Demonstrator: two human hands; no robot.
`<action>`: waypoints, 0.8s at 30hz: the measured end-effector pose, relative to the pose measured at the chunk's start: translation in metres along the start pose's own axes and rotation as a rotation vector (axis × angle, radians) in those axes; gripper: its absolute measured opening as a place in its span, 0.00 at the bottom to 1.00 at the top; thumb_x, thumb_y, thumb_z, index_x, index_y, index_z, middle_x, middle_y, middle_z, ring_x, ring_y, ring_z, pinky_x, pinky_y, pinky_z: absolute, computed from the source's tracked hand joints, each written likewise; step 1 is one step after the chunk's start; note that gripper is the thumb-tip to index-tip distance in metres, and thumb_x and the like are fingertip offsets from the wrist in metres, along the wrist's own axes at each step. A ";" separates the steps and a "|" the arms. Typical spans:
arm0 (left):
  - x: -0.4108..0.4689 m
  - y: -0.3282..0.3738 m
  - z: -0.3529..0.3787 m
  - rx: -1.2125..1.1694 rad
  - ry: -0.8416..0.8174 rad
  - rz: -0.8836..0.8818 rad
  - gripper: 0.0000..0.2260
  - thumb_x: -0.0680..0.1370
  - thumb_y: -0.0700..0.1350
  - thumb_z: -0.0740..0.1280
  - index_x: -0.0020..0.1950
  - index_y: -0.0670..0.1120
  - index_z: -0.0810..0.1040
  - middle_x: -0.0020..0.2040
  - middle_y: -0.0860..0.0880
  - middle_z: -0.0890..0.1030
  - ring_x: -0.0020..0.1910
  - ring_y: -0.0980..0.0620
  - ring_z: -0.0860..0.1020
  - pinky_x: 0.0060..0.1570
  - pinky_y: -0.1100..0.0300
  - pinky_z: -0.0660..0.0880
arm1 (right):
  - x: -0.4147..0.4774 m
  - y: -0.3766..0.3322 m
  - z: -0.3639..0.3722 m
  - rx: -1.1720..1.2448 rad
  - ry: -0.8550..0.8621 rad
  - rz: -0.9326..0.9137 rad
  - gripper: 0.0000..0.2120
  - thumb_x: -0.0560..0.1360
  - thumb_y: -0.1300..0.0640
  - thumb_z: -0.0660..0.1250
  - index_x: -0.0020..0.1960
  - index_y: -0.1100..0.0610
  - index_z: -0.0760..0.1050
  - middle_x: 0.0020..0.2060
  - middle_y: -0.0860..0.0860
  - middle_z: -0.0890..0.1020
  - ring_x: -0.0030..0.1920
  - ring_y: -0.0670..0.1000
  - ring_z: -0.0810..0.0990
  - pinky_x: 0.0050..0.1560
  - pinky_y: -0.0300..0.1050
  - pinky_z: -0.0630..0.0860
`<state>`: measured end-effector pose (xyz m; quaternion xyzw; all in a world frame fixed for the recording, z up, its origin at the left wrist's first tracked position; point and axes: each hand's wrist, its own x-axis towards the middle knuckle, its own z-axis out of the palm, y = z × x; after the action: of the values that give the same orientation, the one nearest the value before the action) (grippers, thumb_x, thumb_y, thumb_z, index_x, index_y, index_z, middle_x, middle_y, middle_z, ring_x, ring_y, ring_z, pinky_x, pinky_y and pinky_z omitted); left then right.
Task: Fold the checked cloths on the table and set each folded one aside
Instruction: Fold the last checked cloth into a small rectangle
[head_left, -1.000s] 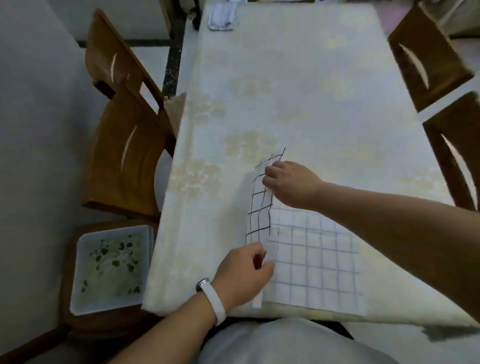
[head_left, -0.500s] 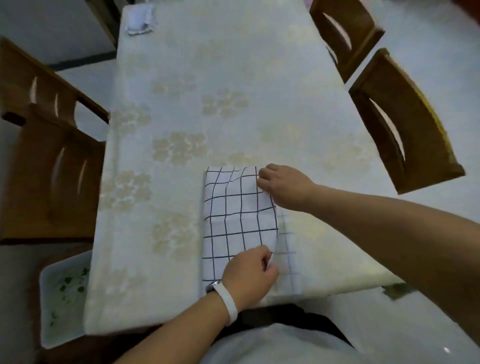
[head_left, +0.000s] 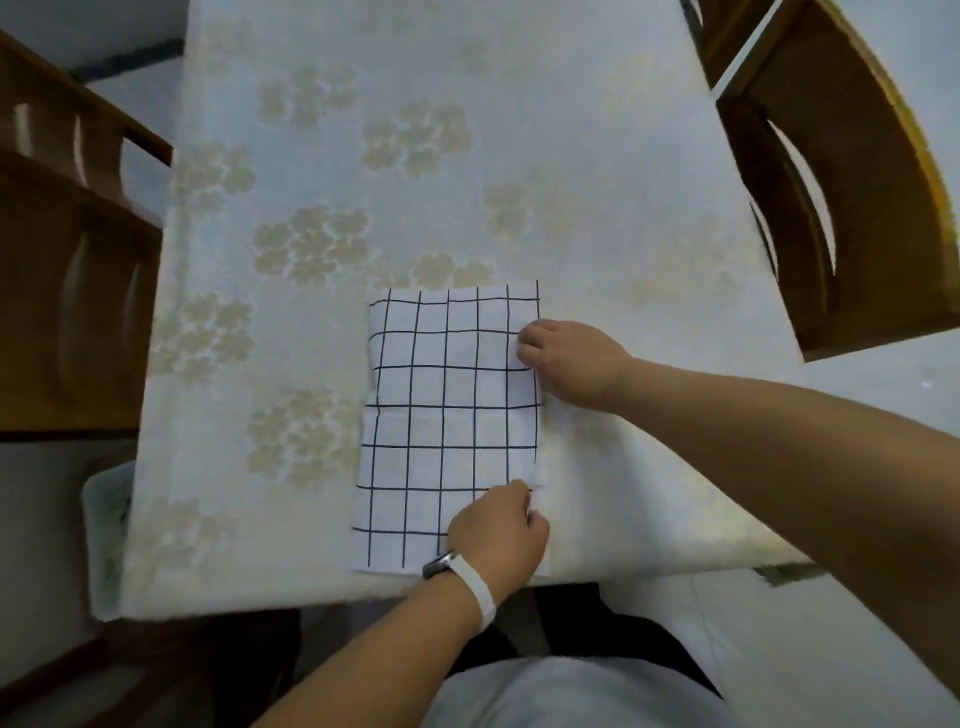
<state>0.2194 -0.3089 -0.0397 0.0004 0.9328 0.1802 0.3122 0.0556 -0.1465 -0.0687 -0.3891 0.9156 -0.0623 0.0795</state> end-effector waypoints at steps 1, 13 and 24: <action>-0.001 0.000 0.001 -0.011 0.002 -0.006 0.09 0.76 0.53 0.58 0.40 0.50 0.69 0.38 0.51 0.76 0.38 0.49 0.75 0.37 0.55 0.73 | -0.002 0.000 0.000 0.001 -0.017 -0.001 0.14 0.65 0.68 0.69 0.50 0.64 0.79 0.49 0.61 0.80 0.49 0.63 0.79 0.40 0.54 0.80; -0.004 -0.028 -0.046 -0.242 0.172 -0.121 0.10 0.77 0.55 0.61 0.40 0.52 0.73 0.35 0.52 0.77 0.35 0.53 0.76 0.38 0.52 0.77 | -0.004 -0.015 -0.026 0.006 -0.083 0.021 0.15 0.67 0.65 0.66 0.54 0.60 0.77 0.53 0.59 0.78 0.49 0.61 0.78 0.42 0.51 0.76; 0.002 -0.122 -0.098 -0.432 0.310 -0.383 0.07 0.76 0.52 0.62 0.49 0.50 0.74 0.44 0.50 0.78 0.39 0.52 0.77 0.36 0.58 0.72 | 0.100 -0.085 -0.066 -0.044 -0.124 -0.182 0.19 0.77 0.59 0.60 0.67 0.55 0.70 0.60 0.55 0.74 0.57 0.57 0.73 0.55 0.53 0.74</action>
<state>0.1749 -0.4560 -0.0096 -0.2689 0.8925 0.3099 0.1873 0.0337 -0.2742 0.0013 -0.4752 0.8711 -0.0248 0.1215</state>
